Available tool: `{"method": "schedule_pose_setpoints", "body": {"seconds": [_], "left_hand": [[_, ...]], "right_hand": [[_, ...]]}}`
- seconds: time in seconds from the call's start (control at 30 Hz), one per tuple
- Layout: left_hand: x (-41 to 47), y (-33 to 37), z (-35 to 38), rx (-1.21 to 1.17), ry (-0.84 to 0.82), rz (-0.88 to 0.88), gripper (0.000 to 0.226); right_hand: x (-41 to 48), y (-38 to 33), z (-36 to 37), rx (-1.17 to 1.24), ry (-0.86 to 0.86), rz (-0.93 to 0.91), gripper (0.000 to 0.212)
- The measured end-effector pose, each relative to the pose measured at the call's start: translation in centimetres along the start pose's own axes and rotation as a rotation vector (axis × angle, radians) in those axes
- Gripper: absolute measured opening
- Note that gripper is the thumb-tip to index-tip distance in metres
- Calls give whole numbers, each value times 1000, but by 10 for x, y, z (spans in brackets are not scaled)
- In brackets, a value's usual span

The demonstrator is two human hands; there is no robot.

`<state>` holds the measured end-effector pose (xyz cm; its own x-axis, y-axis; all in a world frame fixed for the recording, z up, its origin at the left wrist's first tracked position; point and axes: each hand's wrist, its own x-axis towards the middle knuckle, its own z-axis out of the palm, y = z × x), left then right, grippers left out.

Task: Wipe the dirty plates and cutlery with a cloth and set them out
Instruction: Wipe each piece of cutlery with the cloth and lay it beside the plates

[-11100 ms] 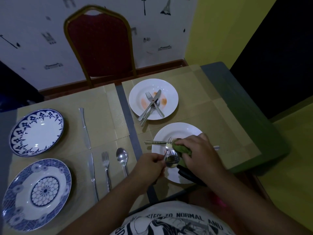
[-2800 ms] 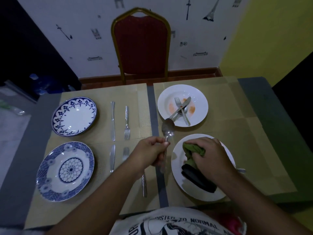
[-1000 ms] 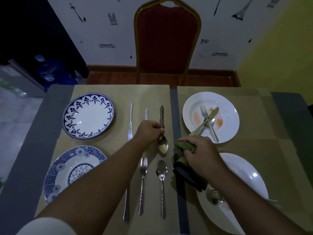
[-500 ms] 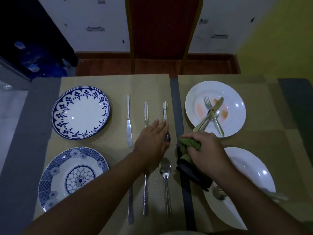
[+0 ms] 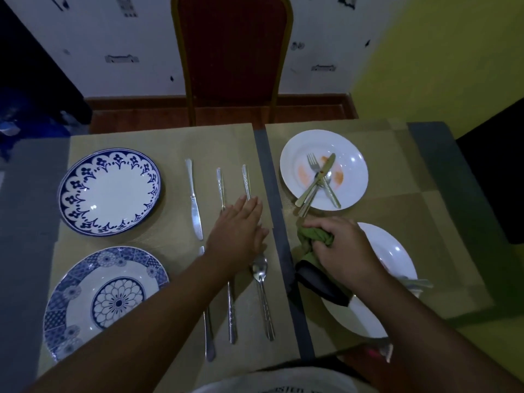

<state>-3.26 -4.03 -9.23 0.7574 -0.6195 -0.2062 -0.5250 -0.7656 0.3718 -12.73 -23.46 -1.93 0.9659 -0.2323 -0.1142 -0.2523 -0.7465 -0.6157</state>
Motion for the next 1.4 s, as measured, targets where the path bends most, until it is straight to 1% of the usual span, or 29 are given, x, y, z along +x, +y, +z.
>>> {"method": "schedule_pose_setpoints", "body": {"seconds": [0.07, 0.23, 0.4, 0.53, 0.63, 0.7, 0.83, 0.93, 1.03, 1.1, 1.23, 1.4], "left_hand": [[-9, 8, -2, -25, 16, 17, 65], [-28, 32, 3, -49, 24, 93, 66], [-40, 58, 11, -101, 2, 111, 66], [-47, 82, 16, -97, 8, 125, 67], [-53, 105, 23, -79, 9, 111, 67], [-55, 123, 31, -90, 2, 84, 66], [-57, 164, 53, -123, 2, 47, 64], [-62, 188, 65, -78, -18, 72, 63], [-60, 210, 76, 7, -3, 66, 61], [-58, 228, 85, 13, 27, 22, 58], [-56, 260, 104, -88, 106, -111, 53], [-41, 291, 114, -87, 145, -147, 45]], "right_hand": [[-11, 4, -6, 12, 21, -3, 44], [-36, 23, -15, -80, 3, 165, 41], [-53, 38, -25, -72, 14, 190, 39], [-58, 52, -40, -68, 18, 151, 38], [-58, 68, -58, -47, -15, 145, 37], [-55, 84, -69, -48, -61, 124, 38], [-44, 125, -89, 2, -205, 54, 41], [-42, 153, -99, -9, -279, -44, 44], [-43, 177, -107, 4, -338, -100, 44], [-43, 189, -113, 13, -353, -126, 45], [-42, 202, -126, 29, -376, -165, 44], [-33, 210, -137, -9, -408, -217, 44]]}}
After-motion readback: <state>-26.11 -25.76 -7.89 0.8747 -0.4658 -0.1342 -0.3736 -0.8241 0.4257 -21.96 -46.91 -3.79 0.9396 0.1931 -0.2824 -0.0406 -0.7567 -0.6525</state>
